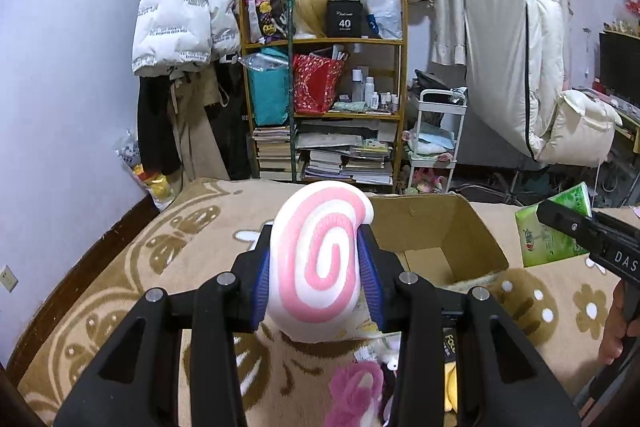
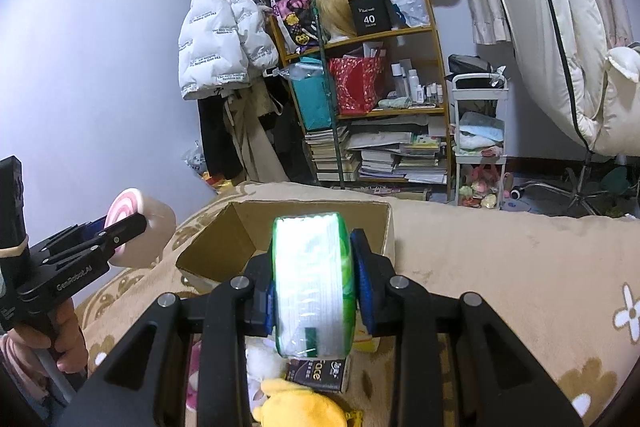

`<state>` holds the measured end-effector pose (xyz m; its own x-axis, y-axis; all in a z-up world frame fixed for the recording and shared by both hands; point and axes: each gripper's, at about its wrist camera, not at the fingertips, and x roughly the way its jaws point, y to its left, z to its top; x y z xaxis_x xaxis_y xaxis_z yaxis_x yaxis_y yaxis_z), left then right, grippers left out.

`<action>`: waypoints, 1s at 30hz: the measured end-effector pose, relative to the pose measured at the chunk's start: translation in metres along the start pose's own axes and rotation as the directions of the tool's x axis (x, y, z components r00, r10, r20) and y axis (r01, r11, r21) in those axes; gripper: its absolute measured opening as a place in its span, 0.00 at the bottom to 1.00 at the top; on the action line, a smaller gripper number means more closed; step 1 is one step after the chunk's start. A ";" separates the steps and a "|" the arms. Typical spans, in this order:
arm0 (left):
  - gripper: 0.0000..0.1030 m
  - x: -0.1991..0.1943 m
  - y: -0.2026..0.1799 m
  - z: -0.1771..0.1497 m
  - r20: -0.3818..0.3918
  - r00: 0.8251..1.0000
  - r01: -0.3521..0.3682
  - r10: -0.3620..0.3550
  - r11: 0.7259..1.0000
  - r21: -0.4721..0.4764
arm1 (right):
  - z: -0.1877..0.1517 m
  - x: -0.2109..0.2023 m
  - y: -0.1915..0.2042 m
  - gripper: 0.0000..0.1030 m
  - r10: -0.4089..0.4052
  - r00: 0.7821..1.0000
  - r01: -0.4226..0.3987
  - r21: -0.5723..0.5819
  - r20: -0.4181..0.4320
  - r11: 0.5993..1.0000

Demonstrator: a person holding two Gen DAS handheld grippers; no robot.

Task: Organize soft objects
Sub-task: 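Lift both items and drop them into the cardboard box, opening both tools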

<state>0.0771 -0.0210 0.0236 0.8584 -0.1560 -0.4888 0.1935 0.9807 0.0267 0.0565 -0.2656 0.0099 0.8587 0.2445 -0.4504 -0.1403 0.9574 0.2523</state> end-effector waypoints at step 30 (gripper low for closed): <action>0.40 0.080 -0.020 -0.015 -0.075 0.995 0.063 -0.059 0.997 0.051 | -0.008 0.104 -0.022 0.32 0.054 0.990 -0.049 0.035 -0.128 0.998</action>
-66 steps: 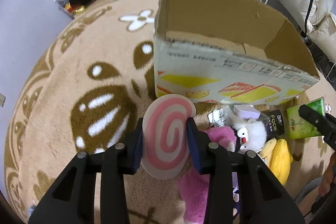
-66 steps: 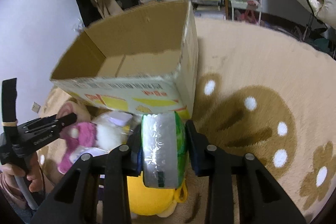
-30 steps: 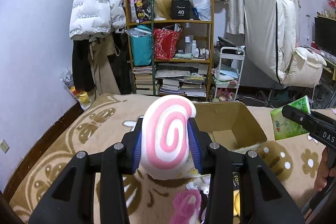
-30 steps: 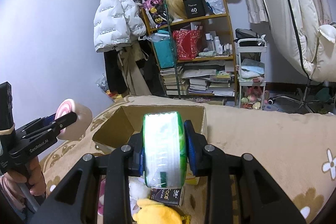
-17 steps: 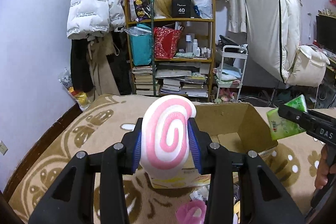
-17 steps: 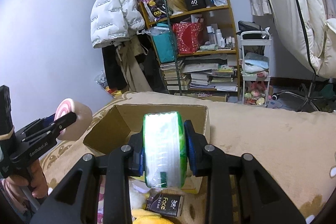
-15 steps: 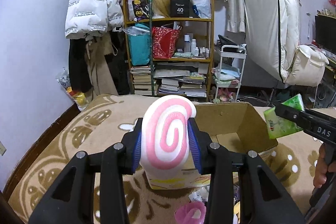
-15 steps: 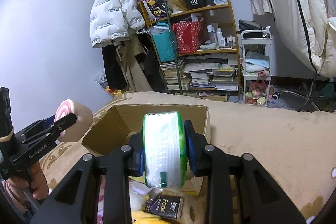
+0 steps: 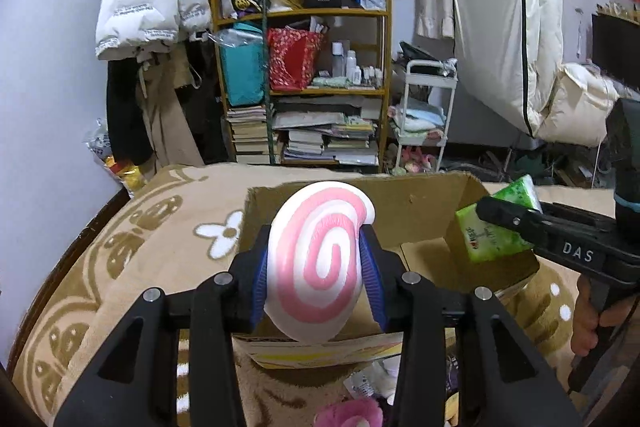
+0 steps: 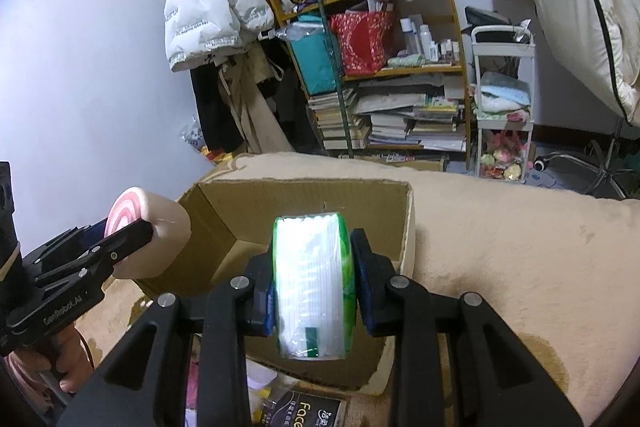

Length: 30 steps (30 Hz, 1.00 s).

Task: Organize soft objects
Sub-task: 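Lift both items and drop them into the cardboard box, opening both tools, then grasp the pink plush bear with the left tool while the right grasps the yellow plush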

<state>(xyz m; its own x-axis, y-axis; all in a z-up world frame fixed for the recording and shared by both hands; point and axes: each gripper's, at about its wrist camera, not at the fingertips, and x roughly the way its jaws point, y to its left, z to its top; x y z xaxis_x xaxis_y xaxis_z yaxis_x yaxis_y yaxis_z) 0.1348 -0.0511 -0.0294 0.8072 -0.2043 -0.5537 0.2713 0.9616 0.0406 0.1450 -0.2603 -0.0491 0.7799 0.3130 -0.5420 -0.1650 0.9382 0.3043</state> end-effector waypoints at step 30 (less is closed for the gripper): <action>0.97 -0.026 0.013 -0.015 -0.112 0.992 -0.066 0.061 0.997 -0.039 | -0.005 -0.038 0.011 1.00 -0.048 0.999 0.048 -0.012 0.027 0.999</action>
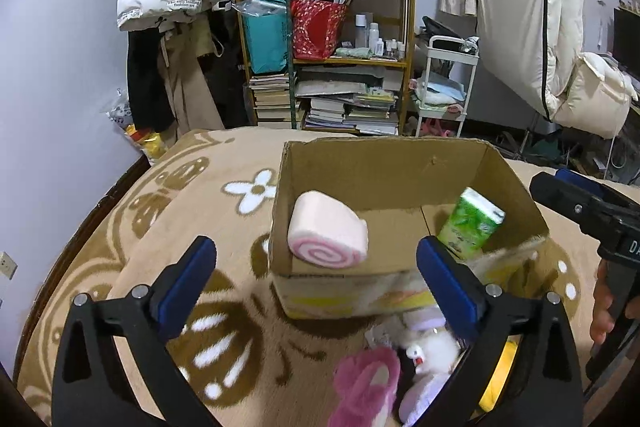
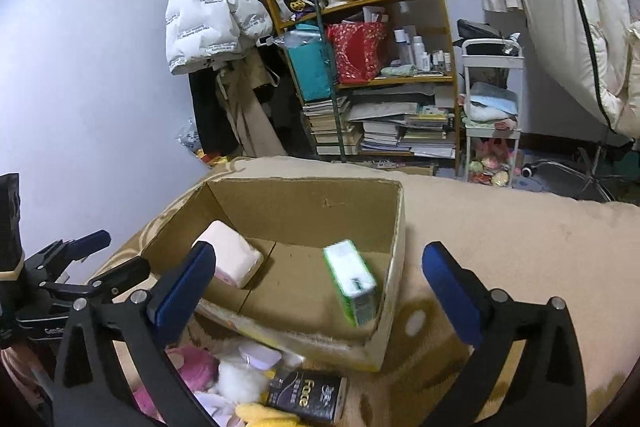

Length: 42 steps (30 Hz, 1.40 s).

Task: Organize soft objects
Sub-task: 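Grasp the pink plush bear with the left tool while the right grasps the yellow plush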

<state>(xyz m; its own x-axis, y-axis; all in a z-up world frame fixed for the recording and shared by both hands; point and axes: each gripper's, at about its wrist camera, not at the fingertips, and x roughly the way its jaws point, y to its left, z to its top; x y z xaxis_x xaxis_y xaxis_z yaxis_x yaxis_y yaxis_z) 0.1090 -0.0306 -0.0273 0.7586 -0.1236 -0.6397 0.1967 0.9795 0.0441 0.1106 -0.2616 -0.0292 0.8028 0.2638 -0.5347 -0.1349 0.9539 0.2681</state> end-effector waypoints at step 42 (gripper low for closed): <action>0.97 -0.013 0.005 -0.063 -0.400 0.916 0.027 -0.033 0.999 -0.021 | -0.080 -0.008 0.012 1.00 0.031 0.904 0.053 0.184 -0.426 0.982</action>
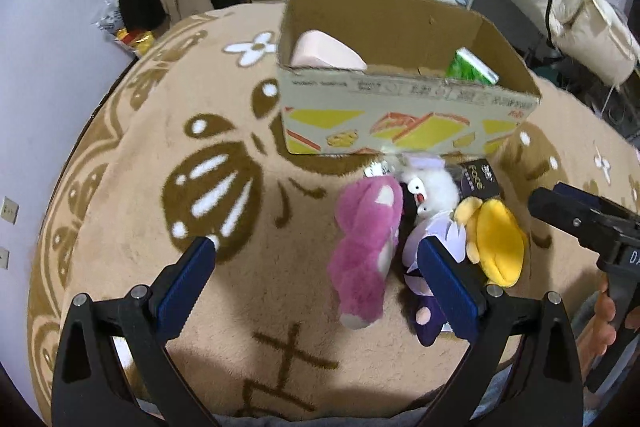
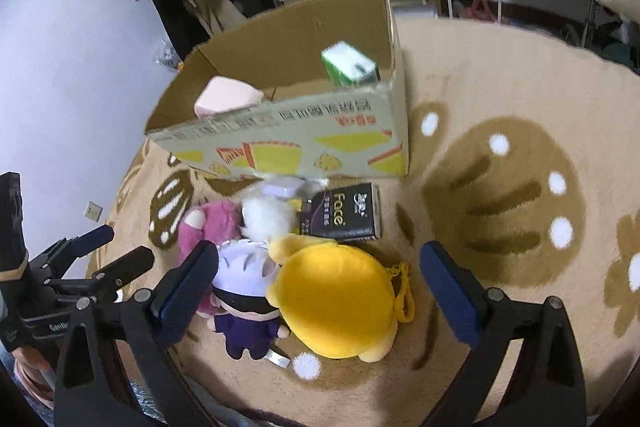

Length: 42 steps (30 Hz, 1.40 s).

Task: Organize soft objects
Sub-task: 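Grasp the pink plush bear with the left tool while the right grasps the yellow plush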

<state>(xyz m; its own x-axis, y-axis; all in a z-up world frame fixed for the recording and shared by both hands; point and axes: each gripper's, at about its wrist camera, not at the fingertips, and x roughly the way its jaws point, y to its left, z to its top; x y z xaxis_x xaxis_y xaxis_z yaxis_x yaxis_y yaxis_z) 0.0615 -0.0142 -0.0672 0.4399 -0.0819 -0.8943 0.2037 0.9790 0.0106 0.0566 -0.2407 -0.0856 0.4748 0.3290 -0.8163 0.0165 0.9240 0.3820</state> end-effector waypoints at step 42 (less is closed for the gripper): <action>0.36 0.026 -0.024 -0.008 -0.048 0.998 0.036 -0.034 0.998 0.051 | -0.006 0.030 -0.004 0.78 0.001 0.993 -0.004 -0.021 -0.120 1.000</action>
<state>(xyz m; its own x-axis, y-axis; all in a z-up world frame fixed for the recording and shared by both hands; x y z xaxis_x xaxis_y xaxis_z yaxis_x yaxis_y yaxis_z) 0.0612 -0.0385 -0.0943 0.3901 -0.1058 -0.9147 0.2642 0.9645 0.0011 0.0656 -0.2334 -0.1148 0.3656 0.3509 -0.8621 -0.0039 0.9268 0.3756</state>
